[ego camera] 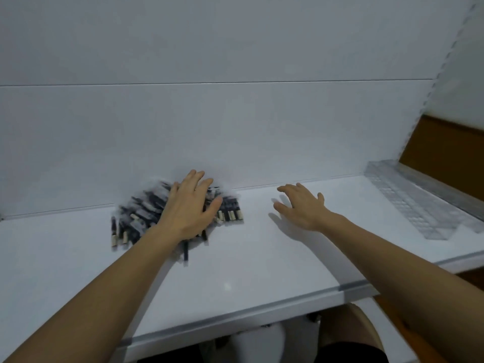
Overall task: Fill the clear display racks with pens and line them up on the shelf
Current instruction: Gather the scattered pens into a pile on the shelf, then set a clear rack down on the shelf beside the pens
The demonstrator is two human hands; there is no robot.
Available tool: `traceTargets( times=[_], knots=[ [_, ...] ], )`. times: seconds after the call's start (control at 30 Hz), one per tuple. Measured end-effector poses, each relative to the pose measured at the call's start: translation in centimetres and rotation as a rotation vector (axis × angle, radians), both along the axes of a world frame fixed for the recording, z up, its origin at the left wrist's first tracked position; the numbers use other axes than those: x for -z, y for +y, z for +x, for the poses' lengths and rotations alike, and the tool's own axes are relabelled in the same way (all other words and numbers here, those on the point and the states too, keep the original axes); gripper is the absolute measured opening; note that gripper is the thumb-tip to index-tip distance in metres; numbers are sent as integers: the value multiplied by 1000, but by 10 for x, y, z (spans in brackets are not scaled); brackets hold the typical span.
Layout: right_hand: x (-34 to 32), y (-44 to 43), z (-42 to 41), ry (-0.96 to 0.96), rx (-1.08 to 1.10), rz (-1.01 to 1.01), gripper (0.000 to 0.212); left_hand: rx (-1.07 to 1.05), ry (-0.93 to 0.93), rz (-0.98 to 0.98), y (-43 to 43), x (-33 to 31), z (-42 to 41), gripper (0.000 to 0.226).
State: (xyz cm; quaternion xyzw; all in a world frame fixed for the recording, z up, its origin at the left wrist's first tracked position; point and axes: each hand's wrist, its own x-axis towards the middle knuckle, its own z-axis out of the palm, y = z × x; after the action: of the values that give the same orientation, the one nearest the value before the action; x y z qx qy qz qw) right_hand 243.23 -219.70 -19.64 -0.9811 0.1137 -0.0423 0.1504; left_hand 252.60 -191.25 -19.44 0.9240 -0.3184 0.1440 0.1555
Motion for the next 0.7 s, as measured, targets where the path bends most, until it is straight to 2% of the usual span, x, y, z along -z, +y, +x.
traceTargets(
  times=[0.1, 0.23, 0.33, 0.43, 0.53, 0.7],
  knots=[
    [-2, -31, -30, -11, 61, -3, 57, 81, 21, 0, -40, 3, -12, 80],
    [-6, -64, -73, -52, 145, -24, 54, 162, 77, 28, -95, 16, -25, 62],
    [-8, -93, -101, -119, 232, -84, 50, 218, 146, -11, -135, 26, -38, 59],
    [-7, -125, -121, -241, 390, -154, 44, 237, 274, -46, -167, 41, -46, 61],
    [-2, -151, -131, -319, 566, -268, 40, 237, 290, 61, -187, 58, -47, 63],
    [7, -176, -132, -172, 788, -149, 52, 230, 273, 80, -187, 62, -44, 58]
  ],
)
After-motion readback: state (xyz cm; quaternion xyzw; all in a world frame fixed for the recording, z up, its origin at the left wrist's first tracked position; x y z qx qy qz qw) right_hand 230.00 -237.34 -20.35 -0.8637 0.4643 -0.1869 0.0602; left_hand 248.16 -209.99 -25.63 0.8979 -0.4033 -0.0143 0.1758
